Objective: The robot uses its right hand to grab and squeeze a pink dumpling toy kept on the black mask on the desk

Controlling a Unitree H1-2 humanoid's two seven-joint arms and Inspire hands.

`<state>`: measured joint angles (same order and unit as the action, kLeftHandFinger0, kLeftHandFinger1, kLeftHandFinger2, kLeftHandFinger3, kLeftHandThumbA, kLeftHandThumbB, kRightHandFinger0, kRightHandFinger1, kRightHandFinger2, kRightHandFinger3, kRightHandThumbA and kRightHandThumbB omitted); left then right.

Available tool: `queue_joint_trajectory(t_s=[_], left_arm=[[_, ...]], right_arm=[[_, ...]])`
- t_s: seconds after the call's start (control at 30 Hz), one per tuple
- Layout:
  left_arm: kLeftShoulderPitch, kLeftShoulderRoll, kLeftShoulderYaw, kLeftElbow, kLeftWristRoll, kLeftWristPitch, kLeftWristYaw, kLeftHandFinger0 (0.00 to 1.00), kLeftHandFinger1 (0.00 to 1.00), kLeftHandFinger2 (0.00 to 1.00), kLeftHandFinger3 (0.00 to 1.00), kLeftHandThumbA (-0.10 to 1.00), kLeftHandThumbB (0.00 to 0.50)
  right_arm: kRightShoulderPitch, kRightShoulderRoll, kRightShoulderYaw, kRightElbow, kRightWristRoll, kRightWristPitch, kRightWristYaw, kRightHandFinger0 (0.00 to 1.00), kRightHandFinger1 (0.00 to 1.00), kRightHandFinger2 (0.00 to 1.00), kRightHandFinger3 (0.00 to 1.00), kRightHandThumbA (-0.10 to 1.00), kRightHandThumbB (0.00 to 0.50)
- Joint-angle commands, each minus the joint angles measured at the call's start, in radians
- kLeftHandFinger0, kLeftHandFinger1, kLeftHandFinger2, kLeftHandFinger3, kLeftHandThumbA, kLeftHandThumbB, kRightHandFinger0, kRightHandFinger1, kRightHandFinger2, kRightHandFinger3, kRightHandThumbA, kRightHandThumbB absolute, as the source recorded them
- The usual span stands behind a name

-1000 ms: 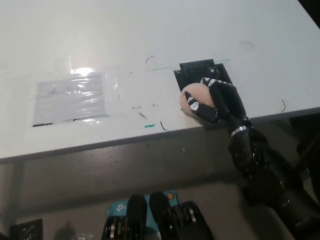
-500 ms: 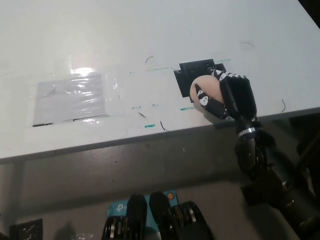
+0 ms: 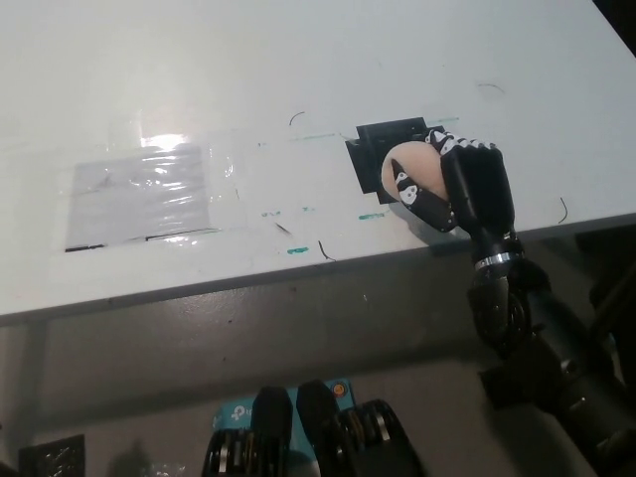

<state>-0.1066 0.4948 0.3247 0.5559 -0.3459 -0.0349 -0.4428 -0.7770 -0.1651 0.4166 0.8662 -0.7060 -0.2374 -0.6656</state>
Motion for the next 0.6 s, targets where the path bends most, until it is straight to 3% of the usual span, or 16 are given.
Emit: queue_joint_trajectory(t_s=[0.0, 0.03, 0.17, 0.23, 0.27, 0.3, 0.33, 0.37, 0.4, 0.43, 0.5, 0.53, 0.57], left_arm=[[-0.011, 0.042, 0.004, -0.024, 0.003, -0.025, -0.001, 0.0, 0.05, 0.15, 0.14, 1.0, 0.5], [-0.01, 0.04, 0.007, -0.025, -0.005, -0.023, -0.007, 0.0, 0.05, 0.15, 0.15, 1.0, 0.5], [-0.009, 0.041, 0.008, -0.023, -0.007, -0.024, -0.011, 0.0, 0.06, 0.16, 0.13, 1.0, 0.5], [-0.009, 0.042, 0.008, -0.023, -0.009, -0.021, -0.013, 0.0, 0.05, 0.15, 0.13, 1.0, 0.5], [-0.009, 0.042, 0.008, -0.022, -0.01, -0.021, -0.014, 0.0, 0.05, 0.15, 0.14, 1.0, 0.5], [-0.008, 0.042, 0.008, -0.031, -0.008, -0.012, -0.008, 0.0, 0.04, 0.15, 0.13, 1.0, 0.5], [-0.008, 0.042, 0.008, -0.031, -0.007, -0.014, -0.009, 0.0, 0.04, 0.15, 0.13, 1.0, 0.5], [-0.006, 0.043, 0.008, -0.032, -0.007, -0.016, -0.01, 0.0, 0.04, 0.15, 0.13, 1.0, 0.5], [-0.006, 0.043, 0.008, -0.032, -0.007, -0.016, -0.01, 0.0, 0.04, 0.14, 0.14, 1.0, 0.5], [-0.009, 0.042, 0.009, -0.021, -0.008, -0.023, -0.012, 0.0, 0.04, 0.15, 0.15, 1.0, 0.5], [-0.009, 0.042, 0.009, -0.019, -0.009, -0.022, -0.013, 0.0, 0.03, 0.14, 0.14, 1.0, 0.5], [-0.009, 0.042, 0.01, -0.021, -0.011, -0.021, -0.013, 0.0, 0.03, 0.13, 0.14, 1.0, 0.5], [-0.006, 0.043, 0.011, -0.025, -0.011, -0.016, -0.012, 0.0, 0.03, 0.13, 0.14, 1.0, 0.5]], right_arm=[[-0.046, -0.008, -0.009, -0.023, -0.015, -0.041, -0.043, 0.0, 0.16, 0.58, 0.48, -0.1, 0.263], [-0.046, -0.007, -0.012, -0.016, -0.01, -0.048, -0.046, 0.0, 0.17, 0.58, 0.49, -0.1, 0.269], [-0.046, -0.007, -0.02, -0.013, 0.005, -0.046, -0.019, 0.0, 0.19, 0.65, 0.53, -0.1, 0.188], [-0.051, -0.009, -0.023, -0.022, 0.013, -0.01, 0.031, 0.0, 0.27, 0.8, 0.59, -0.1, 0.162], [-0.051, -0.009, -0.024, -0.024, 0.012, -0.008, 0.035, 0.0, 0.3, 0.83, 0.6, -0.1, 0.115], [-0.06, -0.014, -0.019, -0.023, 0.008, 0.022, 0.078, 0.0, 0.34, 0.81, 0.7, -0.1, 0.015], [-0.06, -0.014, -0.022, -0.026, 0.012, 0.035, 0.098, 0.0, 0.35, 0.78, 0.74, -0.1, 0.001], [-0.067, -0.013, -0.021, -0.023, 0.014, 0.071, 0.141, 0.01, 0.38, 0.79, 0.87, -0.1, 0.0], [-0.068, -0.012, -0.022, -0.024, 0.013, 0.074, 0.145, 0.0, 0.34, 0.69, 0.86, -0.1, 0.0], [-0.077, -0.013, -0.019, -0.026, 0.015, 0.128, 0.211, 0.21, 0.51, 0.79, 1.0, -0.1, 0.059], [-0.08, -0.018, -0.011, -0.036, 0.002, 0.17, 0.255, 0.51, 0.81, 1.0, 1.0, -0.07, 0.118], [-0.082, -0.019, -0.007, -0.038, -0.004, 0.179, 0.263, 0.58, 0.89, 1.0, 1.0, -0.03, 0.129], [-0.085, -0.023, -0.002, -0.042, -0.009, 0.192, 0.286, 0.78, 1.0, 1.0, 1.0, 0.07, 0.121]])
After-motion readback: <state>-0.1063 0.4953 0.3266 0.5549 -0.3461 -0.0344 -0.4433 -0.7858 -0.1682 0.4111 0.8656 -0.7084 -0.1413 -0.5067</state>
